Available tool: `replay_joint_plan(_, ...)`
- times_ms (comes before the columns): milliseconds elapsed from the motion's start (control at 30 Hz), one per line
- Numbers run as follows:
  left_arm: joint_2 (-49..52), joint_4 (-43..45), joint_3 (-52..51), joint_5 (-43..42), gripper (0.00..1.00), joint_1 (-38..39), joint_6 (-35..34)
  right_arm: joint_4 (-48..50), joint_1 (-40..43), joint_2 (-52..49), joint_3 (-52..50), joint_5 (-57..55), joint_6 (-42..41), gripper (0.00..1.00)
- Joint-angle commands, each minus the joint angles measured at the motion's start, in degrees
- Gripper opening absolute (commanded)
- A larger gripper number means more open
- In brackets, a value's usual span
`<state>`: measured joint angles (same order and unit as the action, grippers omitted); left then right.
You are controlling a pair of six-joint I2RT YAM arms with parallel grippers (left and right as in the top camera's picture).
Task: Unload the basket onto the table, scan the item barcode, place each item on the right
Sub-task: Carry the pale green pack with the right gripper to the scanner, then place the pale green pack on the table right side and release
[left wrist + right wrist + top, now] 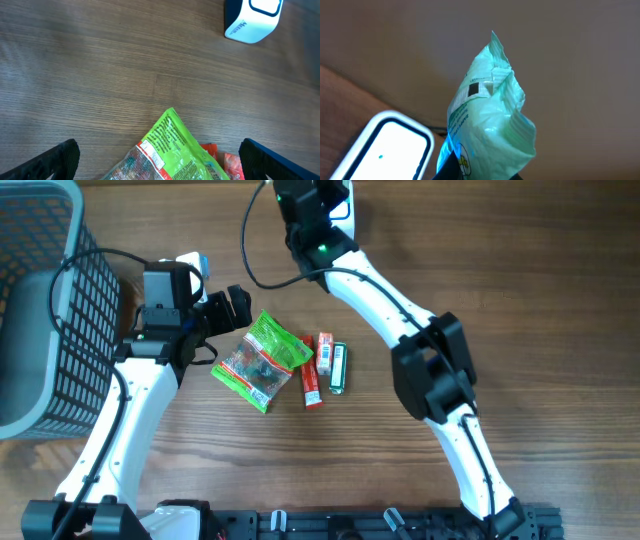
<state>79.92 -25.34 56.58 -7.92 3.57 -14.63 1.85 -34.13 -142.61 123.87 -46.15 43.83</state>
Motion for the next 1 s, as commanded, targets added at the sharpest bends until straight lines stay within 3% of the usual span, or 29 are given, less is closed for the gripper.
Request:
replay_joint_plan(0, -0.5, 0.2, 0.3, 0.3, 1.0, -0.4, 0.9, 2.4, -0.2, -4.4, 0.2, -1.9, 11.9, 0.04)
replay_joint_plan(333, -0.5, 0.2, 0.3, 0.3, 1.0, -0.4, 0.9, 5.0, -0.5, -6.1, 0.2, -3.2, 11.1, 0.05)
replay_joint_plan(433, -0.5, 0.2, 0.3, 0.3, 1.0, -0.4, 0.9, 6.0, -0.5, -2.9, 0.2, -6.9, 8.8, 0.04)
replay_joint_plan(533, -0.5, 0.2, 0.3, 0.3, 1.0, -0.4, 0.9, 0.9, -0.5, 3.8, 0.2, -6.7, 5.2, 0.04)
replay_joint_plan(633, -0.5, 0.2, 0.3, 0.3, 1.0, -0.4, 0.9, -13.4, -0.5, 12.4, 0.2, -2.6, -4.9, 0.04)
replay_joint_plan(767, -0.5, 0.2, 0.3, 0.3, 1.0, -0.4, 0.9, -44.0, 1.4, 27.4, 0.2, 16.6, -25.9, 0.04)
replay_joint_plan(867, -0.5, 0.2, 0.3, 0.3, 1.0, -0.4, 0.9, -60.1, 5.5, 33.8, 0.2, 28.5, -33.4, 0.04)
replay_joint_plan(967, -0.5, 0.2, 0.3, 0.3, 1.0, -0.4, 0.9, -75.7, 12.8, 36.4, 0.2, 40.6, -33.9, 0.04)
